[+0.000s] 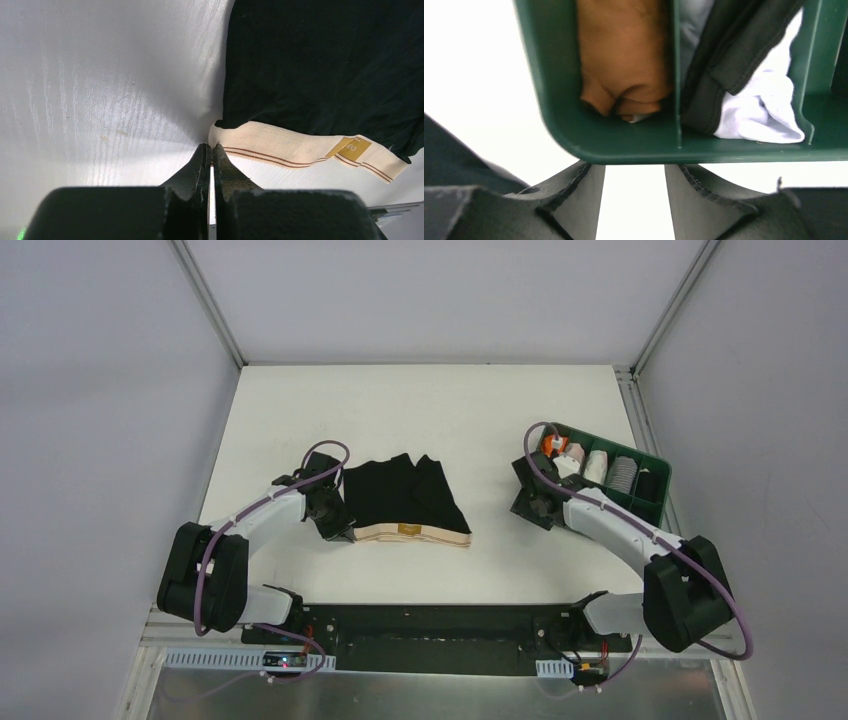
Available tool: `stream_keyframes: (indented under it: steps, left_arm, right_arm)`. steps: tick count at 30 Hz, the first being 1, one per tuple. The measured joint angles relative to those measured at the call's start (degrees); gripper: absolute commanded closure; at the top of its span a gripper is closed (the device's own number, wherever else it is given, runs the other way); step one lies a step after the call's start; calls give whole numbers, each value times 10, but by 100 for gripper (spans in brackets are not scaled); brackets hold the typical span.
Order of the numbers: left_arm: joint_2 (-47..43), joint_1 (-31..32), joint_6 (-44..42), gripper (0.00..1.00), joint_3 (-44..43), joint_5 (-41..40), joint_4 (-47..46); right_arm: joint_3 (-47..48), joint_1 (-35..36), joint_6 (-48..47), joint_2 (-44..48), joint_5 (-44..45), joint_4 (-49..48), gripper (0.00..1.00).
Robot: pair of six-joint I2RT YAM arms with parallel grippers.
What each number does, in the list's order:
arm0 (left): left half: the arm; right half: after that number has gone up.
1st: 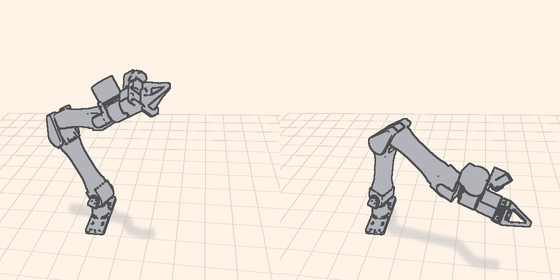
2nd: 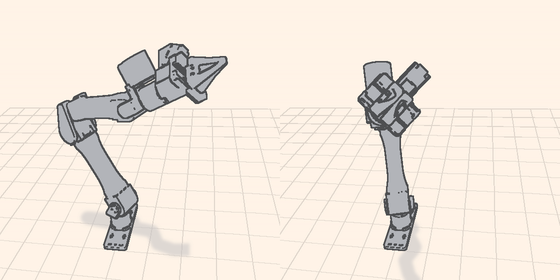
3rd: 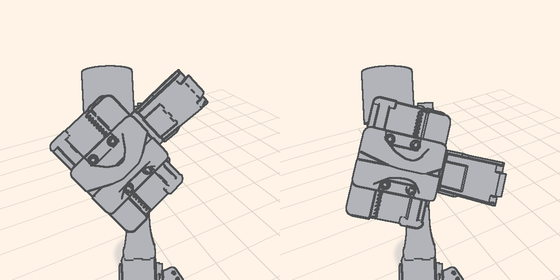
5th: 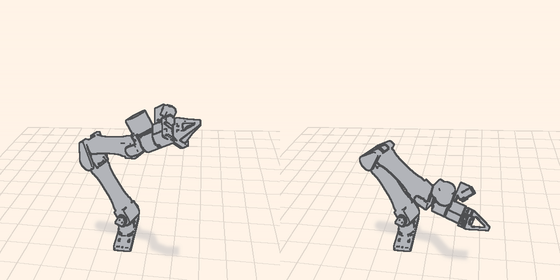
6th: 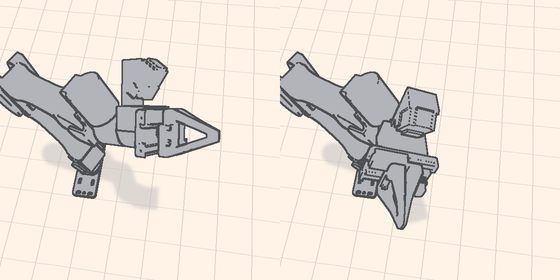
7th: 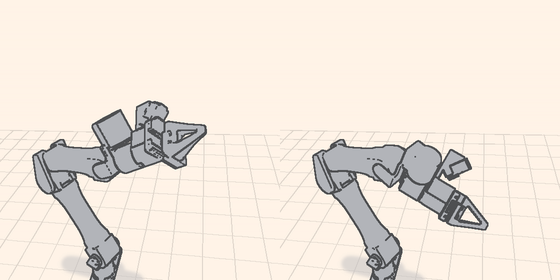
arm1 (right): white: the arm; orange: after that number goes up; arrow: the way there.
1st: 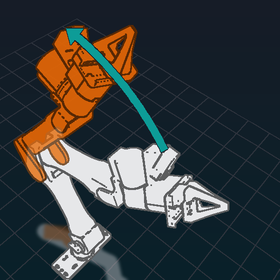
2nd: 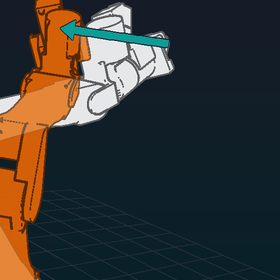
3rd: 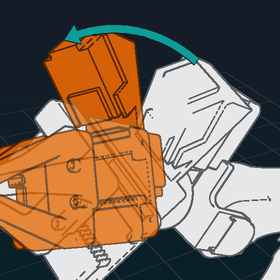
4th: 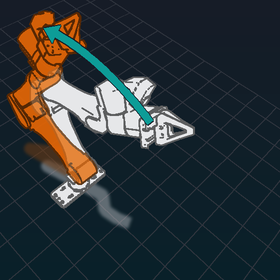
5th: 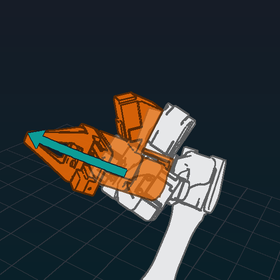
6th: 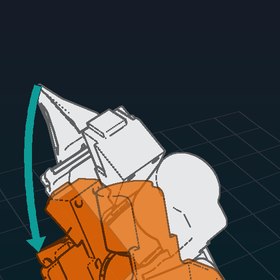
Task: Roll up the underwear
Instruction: Flatten out the underwear at the center of the board.
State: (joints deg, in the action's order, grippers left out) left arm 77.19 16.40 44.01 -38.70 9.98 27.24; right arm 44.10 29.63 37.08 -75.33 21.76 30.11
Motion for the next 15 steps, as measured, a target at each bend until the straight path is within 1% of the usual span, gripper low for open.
stream_keyframes:
  steps: [2,4,6,9,12,15]
  left_arm:
    - [0,0,0,100,0,0,0]
    - [0,0,0,100,0,0,0]
    - [-1,0,0,100,0,0,0]
    - [-5,0,-1,100,0,0,2]
    - [-12,0,-4,100,0,0,7]
    - [-24,0,-6,100,0,-3,16]
  right_arm:
    - [18,1,-10,0,-1,6,50]
    - [32,13,-12,1,-3,7,48]
    - [42,42,-7,3,-7,7,45]
    - [44,96,17,8,-29,5,43]
    - [16,121,52,15,-76,-35,44]
    - [-41,122,87,20,-121,-84,49]
